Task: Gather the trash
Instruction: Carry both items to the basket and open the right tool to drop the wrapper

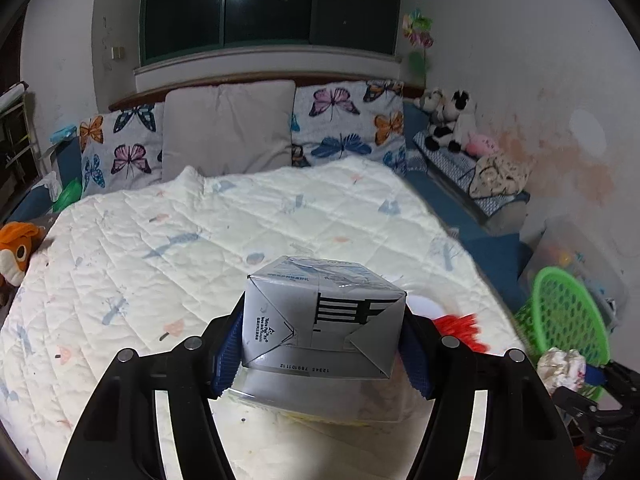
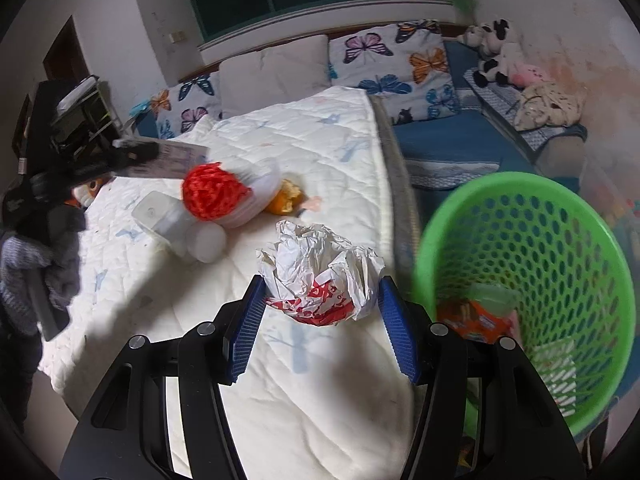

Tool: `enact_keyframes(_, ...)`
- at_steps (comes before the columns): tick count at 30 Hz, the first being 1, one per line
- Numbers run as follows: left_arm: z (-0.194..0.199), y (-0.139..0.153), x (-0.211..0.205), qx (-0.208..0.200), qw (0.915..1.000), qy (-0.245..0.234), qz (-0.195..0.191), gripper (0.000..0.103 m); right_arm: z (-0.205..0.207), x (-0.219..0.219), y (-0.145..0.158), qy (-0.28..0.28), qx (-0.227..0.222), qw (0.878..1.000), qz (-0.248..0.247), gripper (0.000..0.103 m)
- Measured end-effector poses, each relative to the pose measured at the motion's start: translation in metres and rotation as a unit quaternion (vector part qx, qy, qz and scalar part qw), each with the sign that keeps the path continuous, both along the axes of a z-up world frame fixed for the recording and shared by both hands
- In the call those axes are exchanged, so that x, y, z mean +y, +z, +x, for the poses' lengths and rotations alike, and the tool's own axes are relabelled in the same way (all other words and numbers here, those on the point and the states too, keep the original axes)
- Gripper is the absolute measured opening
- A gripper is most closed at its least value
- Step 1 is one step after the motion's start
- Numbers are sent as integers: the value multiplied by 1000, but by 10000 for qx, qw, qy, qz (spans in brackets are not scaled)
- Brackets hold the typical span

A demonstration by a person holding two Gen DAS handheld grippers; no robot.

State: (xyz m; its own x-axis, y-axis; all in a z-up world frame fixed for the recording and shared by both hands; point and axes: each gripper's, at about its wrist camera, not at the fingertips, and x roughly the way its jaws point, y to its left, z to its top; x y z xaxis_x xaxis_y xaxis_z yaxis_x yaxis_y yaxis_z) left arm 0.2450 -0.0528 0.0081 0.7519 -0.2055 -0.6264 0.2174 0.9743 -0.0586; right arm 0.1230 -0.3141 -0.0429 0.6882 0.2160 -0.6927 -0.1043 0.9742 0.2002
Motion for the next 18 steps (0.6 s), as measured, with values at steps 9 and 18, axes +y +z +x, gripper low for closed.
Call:
enact_keyframes(9,-31,38,-25,-345,9983,-397,-238,64,-17,-43,0,-539,12,9985,-66,58)
enact_keyframes(18,-49,47,-80,-317,9929,-1061,-428,64,-31,-84,-11,-1001,199,9946,-188,60)
